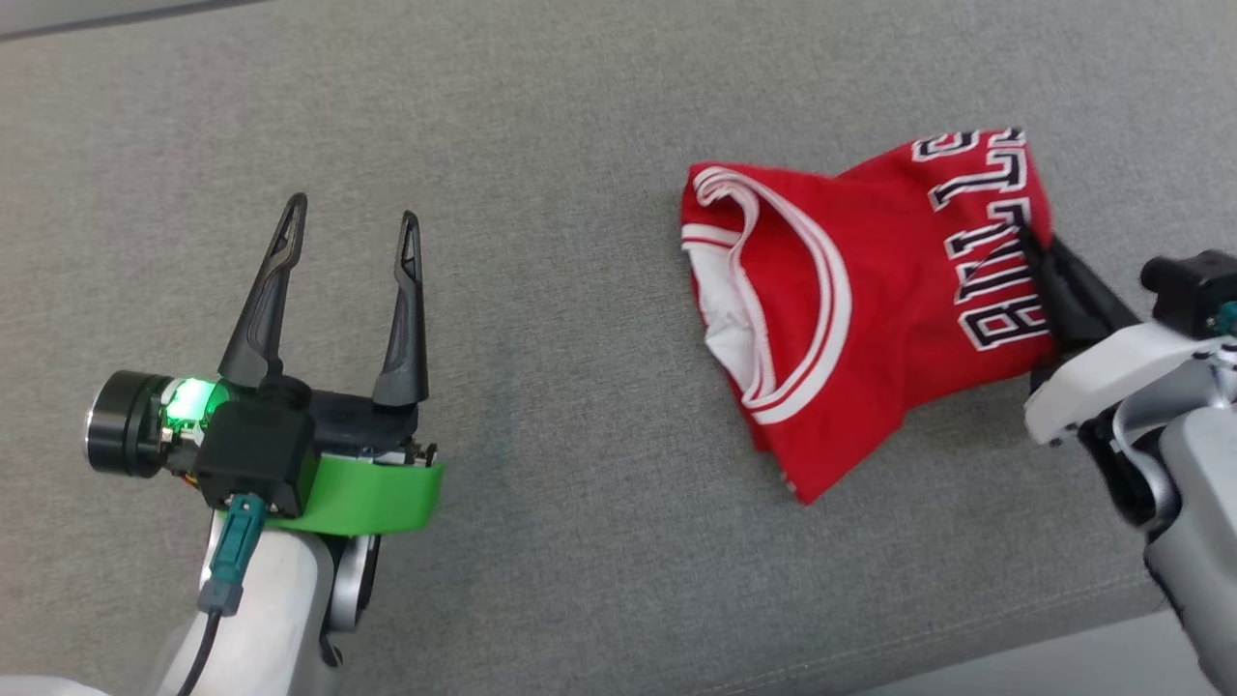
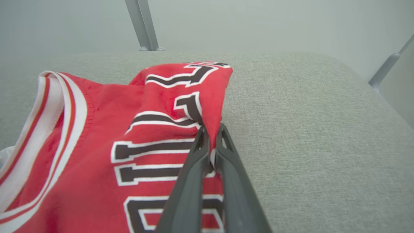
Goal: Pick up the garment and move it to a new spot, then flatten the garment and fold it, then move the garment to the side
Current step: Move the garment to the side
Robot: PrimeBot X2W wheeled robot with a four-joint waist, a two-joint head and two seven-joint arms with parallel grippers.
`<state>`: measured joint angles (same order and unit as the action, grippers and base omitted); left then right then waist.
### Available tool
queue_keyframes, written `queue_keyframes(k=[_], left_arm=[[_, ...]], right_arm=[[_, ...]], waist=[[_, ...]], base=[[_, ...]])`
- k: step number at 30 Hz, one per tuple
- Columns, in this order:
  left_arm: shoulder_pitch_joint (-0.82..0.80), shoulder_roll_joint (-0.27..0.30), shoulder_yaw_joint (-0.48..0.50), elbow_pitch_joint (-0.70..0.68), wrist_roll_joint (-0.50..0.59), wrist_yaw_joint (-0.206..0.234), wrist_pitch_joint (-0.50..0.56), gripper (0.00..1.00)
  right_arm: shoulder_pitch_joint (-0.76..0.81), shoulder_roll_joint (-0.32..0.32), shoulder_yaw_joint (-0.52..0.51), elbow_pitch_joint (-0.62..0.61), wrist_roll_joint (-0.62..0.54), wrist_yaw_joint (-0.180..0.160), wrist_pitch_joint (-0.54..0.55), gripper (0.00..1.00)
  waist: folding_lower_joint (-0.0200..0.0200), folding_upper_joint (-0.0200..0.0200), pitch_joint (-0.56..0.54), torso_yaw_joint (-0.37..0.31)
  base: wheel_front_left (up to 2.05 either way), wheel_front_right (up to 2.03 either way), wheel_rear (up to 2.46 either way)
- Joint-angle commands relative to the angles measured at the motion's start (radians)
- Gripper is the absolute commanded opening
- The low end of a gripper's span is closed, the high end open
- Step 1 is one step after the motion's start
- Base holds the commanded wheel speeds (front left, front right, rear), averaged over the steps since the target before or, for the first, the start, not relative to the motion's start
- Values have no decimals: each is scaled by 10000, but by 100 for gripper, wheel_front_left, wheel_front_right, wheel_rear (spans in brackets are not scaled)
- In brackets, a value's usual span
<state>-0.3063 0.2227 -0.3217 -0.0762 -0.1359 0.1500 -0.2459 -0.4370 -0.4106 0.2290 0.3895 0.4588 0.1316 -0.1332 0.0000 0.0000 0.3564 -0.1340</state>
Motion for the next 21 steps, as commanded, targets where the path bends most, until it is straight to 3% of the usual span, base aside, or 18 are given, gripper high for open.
queue_keyframes(k=[1,14,20,21], left_arm=[[-273,146,9,-22,87,-55,35,100],[-1631,406,-352,-729,553,-387,459,100],[-1812,482,-404,-838,623,-387,479,100],[-1826,493,-407,-827,627,-379,475,100]], right_arm=[[-409,-70,-112,181,122,-16,-118,0],[-3599,-2097,-2136,3252,290,-16,-1019,0],[-4237,-2393,-2800,4088,-277,-16,-1257,0],[-4289,-2346,-2871,4175,-356,-16,-1276,40]], waist=[[0,0,1116,-814],[0,0,3334,-333],[0,0,3705,-193],[0,0,3709,-196]], base=[[0,0,0],[0,0,0],[0,0,0],[0,0,0]])
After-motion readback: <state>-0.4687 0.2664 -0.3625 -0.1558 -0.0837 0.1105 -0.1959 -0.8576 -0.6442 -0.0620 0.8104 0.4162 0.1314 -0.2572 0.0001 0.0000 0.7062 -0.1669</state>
